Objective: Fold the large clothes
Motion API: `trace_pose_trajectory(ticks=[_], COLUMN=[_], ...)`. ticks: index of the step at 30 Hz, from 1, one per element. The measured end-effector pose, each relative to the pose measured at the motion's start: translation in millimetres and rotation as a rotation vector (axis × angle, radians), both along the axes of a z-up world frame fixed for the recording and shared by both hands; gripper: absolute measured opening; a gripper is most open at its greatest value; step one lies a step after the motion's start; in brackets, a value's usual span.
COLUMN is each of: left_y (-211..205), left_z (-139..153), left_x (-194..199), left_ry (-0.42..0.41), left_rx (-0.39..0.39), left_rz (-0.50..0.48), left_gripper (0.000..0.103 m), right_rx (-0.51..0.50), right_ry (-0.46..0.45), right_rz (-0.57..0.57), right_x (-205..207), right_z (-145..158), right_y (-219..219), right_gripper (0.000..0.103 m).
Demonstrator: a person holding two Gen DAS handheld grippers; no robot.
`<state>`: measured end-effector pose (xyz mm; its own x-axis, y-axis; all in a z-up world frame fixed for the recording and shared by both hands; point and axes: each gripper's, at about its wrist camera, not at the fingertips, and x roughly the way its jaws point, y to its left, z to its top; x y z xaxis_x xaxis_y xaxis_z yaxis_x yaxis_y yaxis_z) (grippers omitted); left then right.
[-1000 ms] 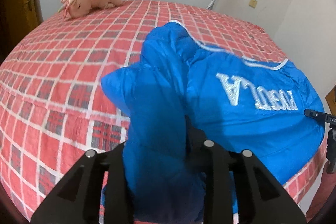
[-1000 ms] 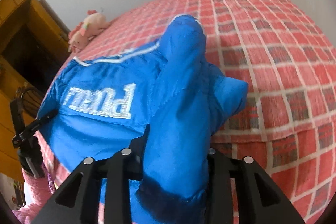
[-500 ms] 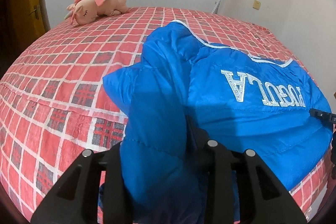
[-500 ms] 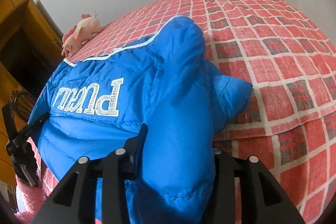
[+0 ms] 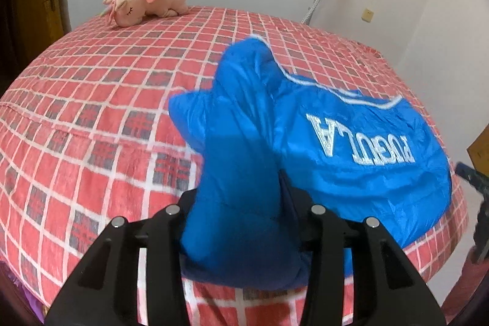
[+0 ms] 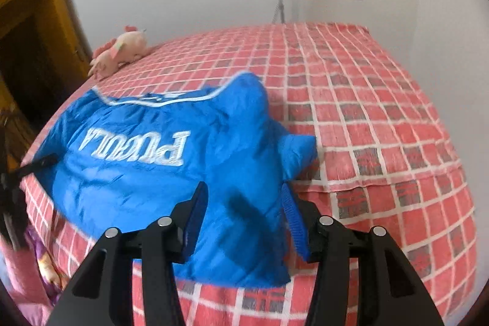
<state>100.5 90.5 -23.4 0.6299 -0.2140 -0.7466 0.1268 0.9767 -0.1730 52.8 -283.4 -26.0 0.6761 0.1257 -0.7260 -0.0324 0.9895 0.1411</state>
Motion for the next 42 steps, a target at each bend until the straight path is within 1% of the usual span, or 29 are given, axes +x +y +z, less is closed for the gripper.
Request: trace_pose_trajectory(ticks=[2, 3, 5, 6, 7, 8, 10, 11, 13, 14, 15, 17, 19, 21, 24, 27, 32, 37, 42], left_y=[-4.3, -6.8, -9.7, -8.7, -5.1, -0.6, 9.7, 13.5, 12.8, 9.2, 1.7, -13.3, -38.3, -57.2, -71.1, -68.9, -66.5, -63.7, -65.4], left_z=[0.0, -1.1, -7.5, -12.7, -13.5, -11.6, 1.5, 13.2, 27.2, 32.6, 36.7, 36.9, 29.8, 19.3, 0.3, -19.7, -34.7, -42.6, -38.5], left_x=[14.3, 19.2, 33.0, 39.8, 41.8, 41.1, 31.8, 22.1, 8.3, 2.4, -5.4, -16.5, -27.9, -33.0, -31.7, -19.8, -10.4, -3.2, -4.1], left_ry=[-0.003, 0.0, 0.019, 0.036, 0.043, 0.043, -0.002, -0.054, -0.119, -0.135, -0.144, -0.144, -0.144, -0.14, -0.116, -0.067, -0.056, -0.056, -0.049], left_rx=[0.037, 0.054, 0.093, 0.119, 0.111, 0.086, 0.071, 0.084, 0.113, 0.121, 0.113, 0.104, 0.126, 0.146, 0.166, 0.164, 0.163, 0.142, 0.142], left_rz=[-0.009, -0.01, -0.008, 0.011, 0.017, 0.021, 0.05, 0.075, 0.104, 0.1, 0.076, 0.035, -0.018, -0.051, -0.082, -0.081, -0.102, -0.107, -0.091], left_gripper=[0.044, 0.044, 0.048, 0.051, 0.052, 0.052, 0.052, 0.051, 0.051, 0.051, 0.051, 0.051, 0.051, 0.051, 0.051, 0.051, 0.052, 0.052, 0.051], right_rx=[-0.003, -0.006, -0.006, 0.002, 0.01, 0.01, 0.007, 0.008, 0.0, -0.008, -0.014, -0.03, -0.048, -0.065, -0.072, -0.079, -0.076, -0.063, -0.054], right_ry=[0.008, 0.013, 0.031, 0.043, 0.05, 0.052, 0.05, 0.049, 0.043, 0.039, 0.037, 0.031, 0.024, 0.019, 0.02, 0.031, 0.041, 0.04, 0.061], right_rz=[0.035, 0.037, 0.029, 0.027, 0.029, 0.031, 0.034, 0.035, 0.035, 0.038, 0.042, 0.045, 0.042, 0.033, 0.025, 0.016, 0.014, -0.003, 0.0], right_x=[1.5, 4.3, 10.2, 13.7, 15.5, 14.5, 12.7, 12.6, 11.8, 11.7, 12.0, 11.3, 10.6, 10.6, 12.3, 15.1, 17.4, 19.7, 22.8], right_z=[-2.6, -5.2, -13.1, -17.3, -20.2, -21.2, -19.8, -18.0, -15.9, -15.1, -15.6, -17.9, -22.1, -24.9, -30.1, -39.1, -55.7, -64.1, -59.7], right_y=[8.4, 11.2, 14.6, 14.6, 14.7, 14.8, 14.1, 14.4, 16.6, 19.8, 22.2, 29.7, 35.1, 36.3, 35.5, 35.3, 35.0, 35.5, 33.2], right_gripper=[0.05, 0.05, 0.049, 0.048, 0.048, 0.048, 0.048, 0.048, 0.048, 0.048, 0.048, 0.048, 0.048, 0.048, 0.048, 0.047, 0.047, 0.046, 0.046])
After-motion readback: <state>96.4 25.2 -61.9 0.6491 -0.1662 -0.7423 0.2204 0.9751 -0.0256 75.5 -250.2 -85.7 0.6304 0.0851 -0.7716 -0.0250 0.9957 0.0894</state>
